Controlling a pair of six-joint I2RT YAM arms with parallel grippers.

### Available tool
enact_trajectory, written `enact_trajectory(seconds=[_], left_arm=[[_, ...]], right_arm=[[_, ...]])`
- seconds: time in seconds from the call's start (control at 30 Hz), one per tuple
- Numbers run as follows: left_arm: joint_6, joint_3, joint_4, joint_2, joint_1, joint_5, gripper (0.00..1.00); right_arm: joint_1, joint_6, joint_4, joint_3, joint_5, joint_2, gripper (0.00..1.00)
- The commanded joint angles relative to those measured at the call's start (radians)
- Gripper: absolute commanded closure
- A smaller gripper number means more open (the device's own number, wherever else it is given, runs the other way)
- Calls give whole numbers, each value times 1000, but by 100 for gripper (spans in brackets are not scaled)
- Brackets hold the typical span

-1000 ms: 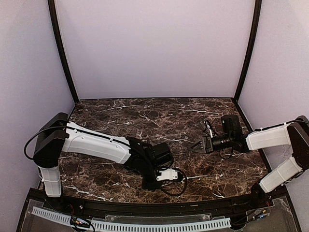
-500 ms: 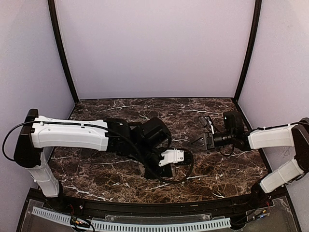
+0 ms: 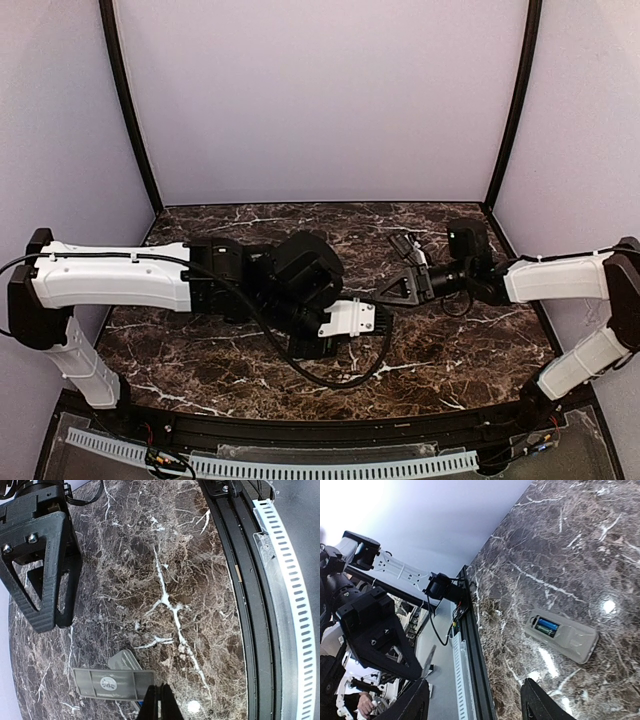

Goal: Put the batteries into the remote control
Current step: Pass from the left arm to the right

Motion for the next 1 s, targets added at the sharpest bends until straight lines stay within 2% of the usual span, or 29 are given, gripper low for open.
enact_trajectory(seconds=[0.0, 0.33, 0.57, 0.77, 0.97], left_arm=[[41, -6, -44, 11, -7, -82, 100], [70, 4, -74, 54, -20, -103, 100], [77, 11, -81, 73, -27, -114, 100], [79, 12, -81, 74, -31, -121, 100], [82, 15, -85, 86, -36, -128, 100]], right_arm=[[73, 52, 52, 43, -25, 36, 39], [138, -18, -52, 123, -16, 124, 43], [165, -20, -44, 149, -25, 174, 50], [176, -49, -89, 167, -37, 216, 52], [188, -41, -66, 173, -55, 233, 65]])
